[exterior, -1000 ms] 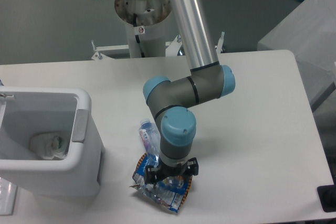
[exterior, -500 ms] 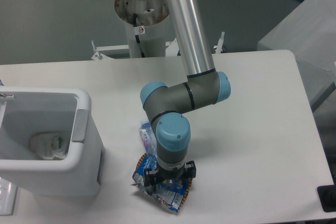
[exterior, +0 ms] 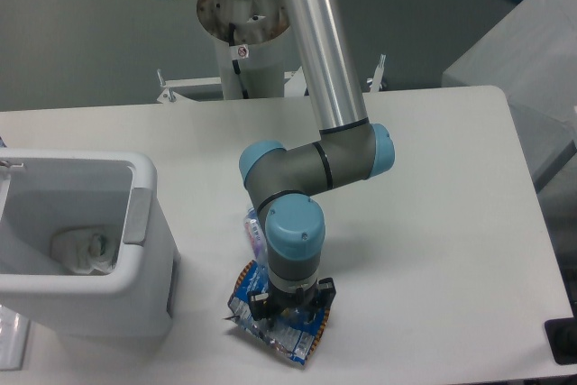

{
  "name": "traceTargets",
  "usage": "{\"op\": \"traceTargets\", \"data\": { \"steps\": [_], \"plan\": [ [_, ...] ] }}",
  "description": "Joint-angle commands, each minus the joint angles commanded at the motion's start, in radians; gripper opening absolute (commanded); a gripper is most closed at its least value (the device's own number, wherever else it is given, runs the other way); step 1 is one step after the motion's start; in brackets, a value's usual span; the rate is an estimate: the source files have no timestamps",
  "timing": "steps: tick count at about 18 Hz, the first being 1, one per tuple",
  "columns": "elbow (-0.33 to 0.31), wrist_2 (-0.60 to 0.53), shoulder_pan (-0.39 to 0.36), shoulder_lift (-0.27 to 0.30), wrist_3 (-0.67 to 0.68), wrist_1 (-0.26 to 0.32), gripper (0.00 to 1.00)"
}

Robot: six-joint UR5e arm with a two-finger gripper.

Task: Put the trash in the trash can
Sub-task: 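Align the gripper over the bottle and close on it, then lift the bottle and carry it toward the white trash bin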

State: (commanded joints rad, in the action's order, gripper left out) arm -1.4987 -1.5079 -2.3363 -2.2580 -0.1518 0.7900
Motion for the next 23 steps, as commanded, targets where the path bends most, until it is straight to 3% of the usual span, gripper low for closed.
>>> {"op": "traceTargets", "data": {
  "steps": [10,19,23],
  "plan": [
    [0.002,0.000,0.000,0.020,-0.008,0.002,0.68],
    [0.026,0.003,-0.005,0.098,-0.063,-0.005,0.64],
    [0.052,0.006,-0.018,0.185,-0.077,-0.009,0.64]
  ]
}}
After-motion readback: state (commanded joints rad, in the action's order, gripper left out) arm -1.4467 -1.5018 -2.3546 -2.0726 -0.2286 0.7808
